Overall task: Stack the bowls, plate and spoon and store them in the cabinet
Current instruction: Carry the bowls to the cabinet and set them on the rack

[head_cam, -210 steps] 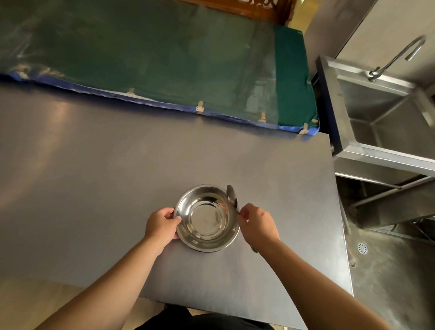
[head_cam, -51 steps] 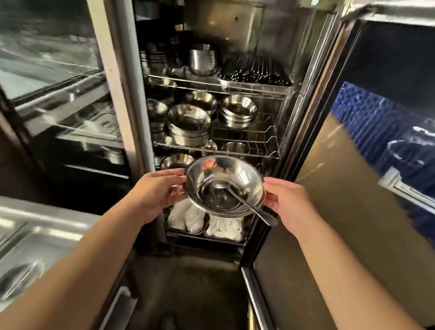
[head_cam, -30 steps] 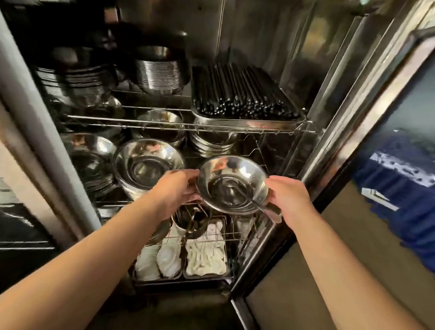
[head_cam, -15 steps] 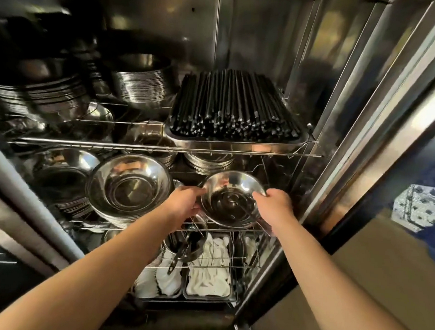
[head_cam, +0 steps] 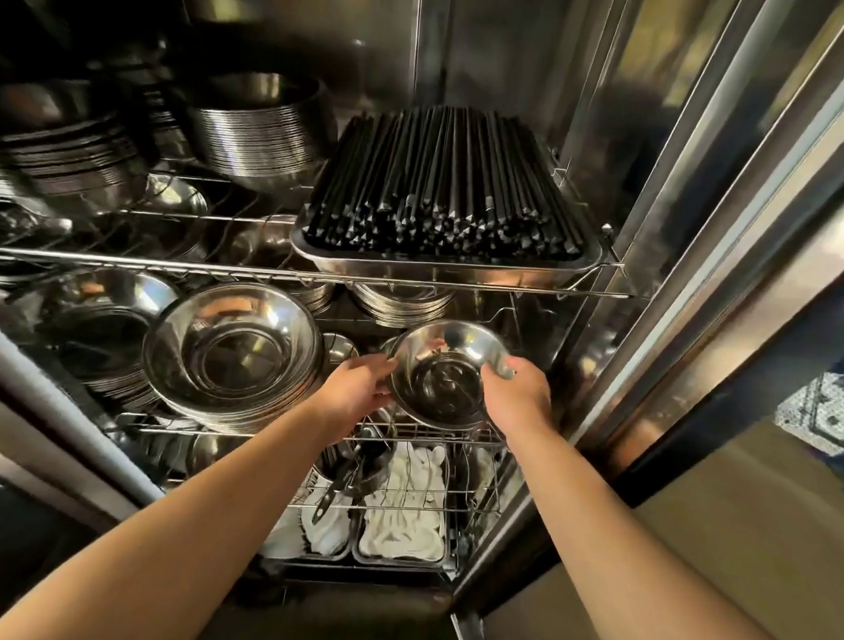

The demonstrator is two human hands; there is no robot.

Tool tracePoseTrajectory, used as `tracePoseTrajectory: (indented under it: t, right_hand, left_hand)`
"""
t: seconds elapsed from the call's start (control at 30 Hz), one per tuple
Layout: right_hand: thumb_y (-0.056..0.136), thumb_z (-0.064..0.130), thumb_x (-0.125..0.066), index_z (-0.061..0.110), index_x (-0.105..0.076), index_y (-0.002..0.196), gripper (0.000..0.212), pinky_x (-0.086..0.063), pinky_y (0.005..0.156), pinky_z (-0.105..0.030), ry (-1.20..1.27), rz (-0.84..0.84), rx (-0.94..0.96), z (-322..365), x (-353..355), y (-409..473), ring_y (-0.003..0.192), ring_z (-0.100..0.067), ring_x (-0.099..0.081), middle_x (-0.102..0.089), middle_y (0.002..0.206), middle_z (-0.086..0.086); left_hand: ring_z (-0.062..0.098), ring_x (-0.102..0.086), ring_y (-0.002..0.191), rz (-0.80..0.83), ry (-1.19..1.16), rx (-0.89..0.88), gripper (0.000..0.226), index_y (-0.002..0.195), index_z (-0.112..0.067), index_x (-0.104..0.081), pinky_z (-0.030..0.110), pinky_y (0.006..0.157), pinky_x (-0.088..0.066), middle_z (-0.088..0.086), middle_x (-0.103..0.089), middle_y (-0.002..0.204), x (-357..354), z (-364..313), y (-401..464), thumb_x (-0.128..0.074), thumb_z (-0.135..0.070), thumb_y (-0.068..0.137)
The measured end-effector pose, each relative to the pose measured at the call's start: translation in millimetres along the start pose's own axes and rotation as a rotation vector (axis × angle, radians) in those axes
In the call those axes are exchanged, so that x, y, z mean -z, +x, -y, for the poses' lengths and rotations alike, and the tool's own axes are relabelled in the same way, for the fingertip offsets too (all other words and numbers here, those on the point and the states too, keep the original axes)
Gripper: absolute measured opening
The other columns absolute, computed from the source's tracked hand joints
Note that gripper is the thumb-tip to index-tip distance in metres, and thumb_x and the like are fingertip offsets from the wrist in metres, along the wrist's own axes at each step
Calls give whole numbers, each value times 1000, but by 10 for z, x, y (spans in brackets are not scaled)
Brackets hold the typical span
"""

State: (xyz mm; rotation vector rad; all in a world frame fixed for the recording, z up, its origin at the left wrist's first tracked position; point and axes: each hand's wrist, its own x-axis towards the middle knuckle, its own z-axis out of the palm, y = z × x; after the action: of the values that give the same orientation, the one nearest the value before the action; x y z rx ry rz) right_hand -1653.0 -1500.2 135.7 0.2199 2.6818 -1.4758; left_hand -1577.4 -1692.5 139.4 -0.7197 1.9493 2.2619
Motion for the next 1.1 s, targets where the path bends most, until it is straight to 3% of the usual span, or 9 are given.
tracePoseTrajectory:
  t: [0.07, 0.23, 0.37, 0.5, 0.63, 0.73, 0.87, 1.0, 1.1]
  right_hand:
    - [91, 42, -61, 21, -70, 116, 34, -60, 83, -45, -45, 10, 11, 0, -11, 8, 97, -28, -66, -72, 102, -3]
    - [91, 38, -63, 18, -65, 126, 41, -57, 86, -42, -154, 27, 67, -23, -38, 29, 115, -33, -57, -65, 122, -10]
    - [92, 36, -64, 17, -59, 136, 48, -44, 79, -34, -172, 37, 96, -47, -57, 27, 128, -33, -46, -56, 135, -11]
    - [93, 35, -65, 17, -57, 140, 51, -46, 100, -43, -229, 47, 187, -57, -41, -6, 134, -30, -38, -53, 139, -12]
    - [92, 32, -67, 19, -63, 135, 45, -48, 99, -45, -367, 24, 320, -31, -21, -93, 128, -29, -40, -57, 135, -8]
    - [92, 35, -66, 20, -65, 132, 43, -41, 99, -44, -546, 7, 410, -2, 1, -155, 123, -31, -43, -61, 132, -7]
    - [94, 34, -63, 15, -68, 124, 36, -44, 96, -44, -704, 65, 434, 28, 24, -205, 119, -32, -51, -69, 119, -8]
    - [94, 30, -64, 12, -72, 107, 24, -54, 82, -40, -768, 78, 407, 56, 14, -251, 109, -31, -61, -73, 104, -7]
    - [93, 27, -66, 11, -75, 96, 19, -55, 70, -35, -807, 86, 399, 73, -15, -267, 92, -29, -67, -73, 91, -8]
  left_hand:
    - [29, -67, 111, -3, 4, 13, 43, 139, 3, -49, 42, 101, -51, 17, -70, 121, 46, 30, 40, -54, -17, 101]
    - [22, -68, 107, -36, 58, -6, 57, 147, -5, -40, 36, 94, -53, 13, -68, 120, 88, 49, 76, -63, -17, 96]
    - [19, -61, 115, -76, 321, -99, 59, 148, -13, -44, 43, 105, -49, 7, -58, 139, 146, 42, 5, -65, -26, 94]
    - [15, -59, 120, -76, 638, -245, 62, 149, -21, -43, 38, 103, -49, -3, -54, 144, 252, 48, -149, -64, -37, 93]
    - [20, -54, 125, -98, 936, -349, 67, 151, -22, -38, 37, 104, -47, 2, -47, 147, 389, 171, -301, -61, -45, 92]
    - [22, -55, 125, -91, 1131, -406, 68, 152, -22, -34, 29, 98, -43, 5, -46, 148, 479, 328, -398, -59, -46, 93]
    - [30, -50, 131, -117, 1363, -400, 75, 155, -27, -23, 41, 103, -46, 7, -43, 152, 549, 503, -487, -56, -51, 93]
    - [32, -41, 138, -148, 1572, -323, 91, 159, -27, -4, 45, 111, -38, 9, -43, 152, 603, 669, -589, -54, -60, 89]
    - [33, -38, 141, -193, 1695, -309, 94, 159, -21, -8, 47, 117, -33, 9, -43, 152, 665, 787, -645, -49, -66, 87]
